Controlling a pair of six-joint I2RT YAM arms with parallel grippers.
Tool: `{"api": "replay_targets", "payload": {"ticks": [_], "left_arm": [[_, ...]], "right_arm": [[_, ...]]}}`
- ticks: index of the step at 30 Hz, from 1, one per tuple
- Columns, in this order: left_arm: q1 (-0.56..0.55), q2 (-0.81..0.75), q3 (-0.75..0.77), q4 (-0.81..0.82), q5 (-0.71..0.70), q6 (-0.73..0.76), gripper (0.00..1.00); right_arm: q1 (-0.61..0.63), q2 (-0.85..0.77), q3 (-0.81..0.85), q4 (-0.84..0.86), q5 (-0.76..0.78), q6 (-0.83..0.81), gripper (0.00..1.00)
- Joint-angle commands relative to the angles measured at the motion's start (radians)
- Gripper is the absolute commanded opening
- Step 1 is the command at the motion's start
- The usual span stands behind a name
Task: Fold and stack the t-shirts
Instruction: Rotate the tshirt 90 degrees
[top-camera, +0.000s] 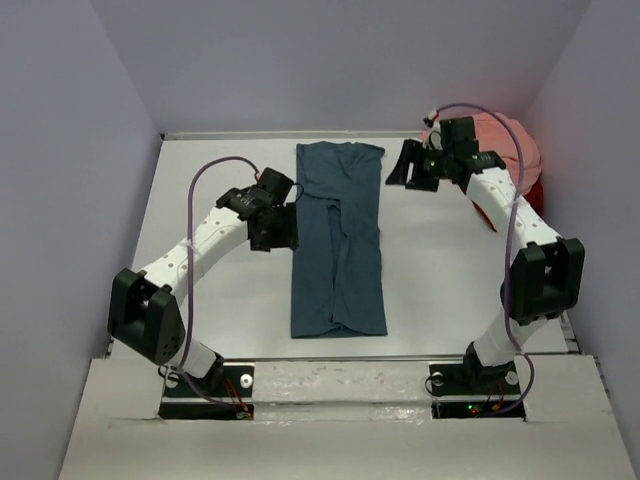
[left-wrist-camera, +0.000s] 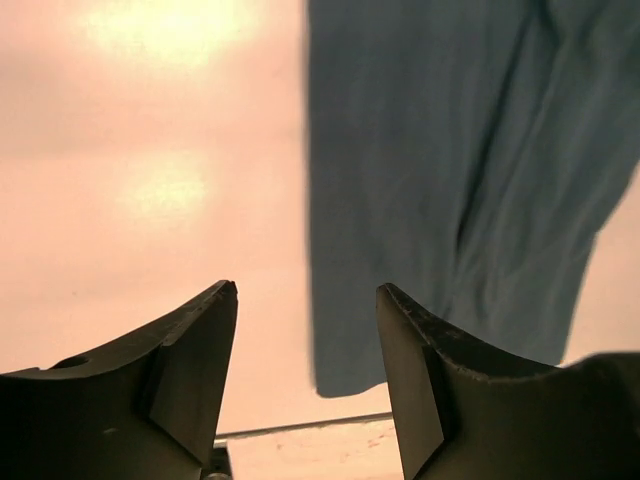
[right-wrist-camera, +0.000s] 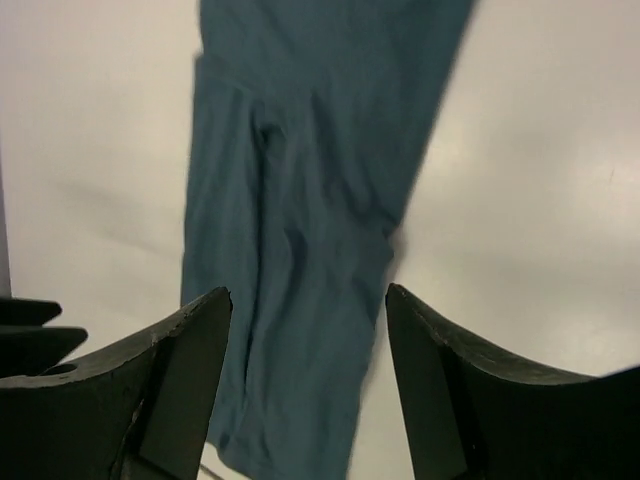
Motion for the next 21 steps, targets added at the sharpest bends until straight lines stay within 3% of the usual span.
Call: {"api": "replay_targets", "payload": {"ticks": [1,7,11,16,21], "left_arm": [[0.006,-0.026,-0.147,0.091,0.029,0.029,0.68],[0.007,-0.001,-0.316,0.212,0.124,0.024,0.69],[0.008,0.026,-0.365,0.265,0.143,0.021,0.69],[0.003,0.025,-0.442,0.32,0.189,0.012,0.69],[-0.004,0.04,-0.477,0.32,0.189,-0.056,0.69]], "right_arm": [[0.017,-0.179,-0.318,-0.096,0.021,0.049,0.69],[0.017,-0.441,-0.709,-0.101,-0.01,0.078,0.71],[0.017,-0.54,-0.871,-0.07,-0.024,0.119,0.71],[0.036,-0.627,-1.002,-0.027,-0.086,0.202,0.66],[0.133,-0.629,-1.048,-0.047,0.032,0.287,0.57]]}}
